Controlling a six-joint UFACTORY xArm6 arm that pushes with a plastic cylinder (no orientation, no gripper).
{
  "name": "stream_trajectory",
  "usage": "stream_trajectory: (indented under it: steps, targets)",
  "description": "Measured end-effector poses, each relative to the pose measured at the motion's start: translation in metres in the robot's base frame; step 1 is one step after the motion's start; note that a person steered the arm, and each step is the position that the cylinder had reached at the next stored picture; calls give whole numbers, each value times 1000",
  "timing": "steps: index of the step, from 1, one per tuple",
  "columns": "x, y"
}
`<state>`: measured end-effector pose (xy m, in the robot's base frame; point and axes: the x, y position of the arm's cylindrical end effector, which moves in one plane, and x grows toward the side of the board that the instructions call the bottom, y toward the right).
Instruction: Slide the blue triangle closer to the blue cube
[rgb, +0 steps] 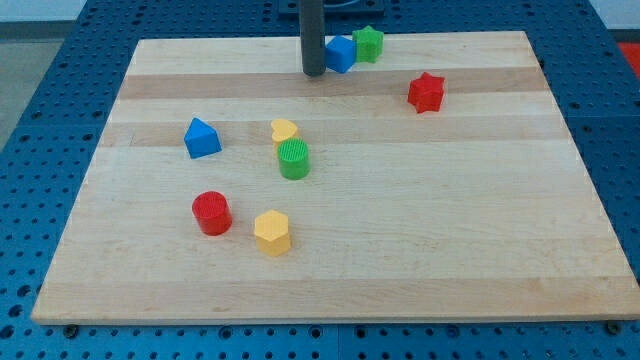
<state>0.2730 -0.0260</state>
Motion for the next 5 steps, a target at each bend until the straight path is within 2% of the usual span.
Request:
stream_trajectory:
  steps: [2, 3, 4, 5]
  targets:
    - [97, 42]
    - [143, 87]
    - [187, 86]
    - [202, 55]
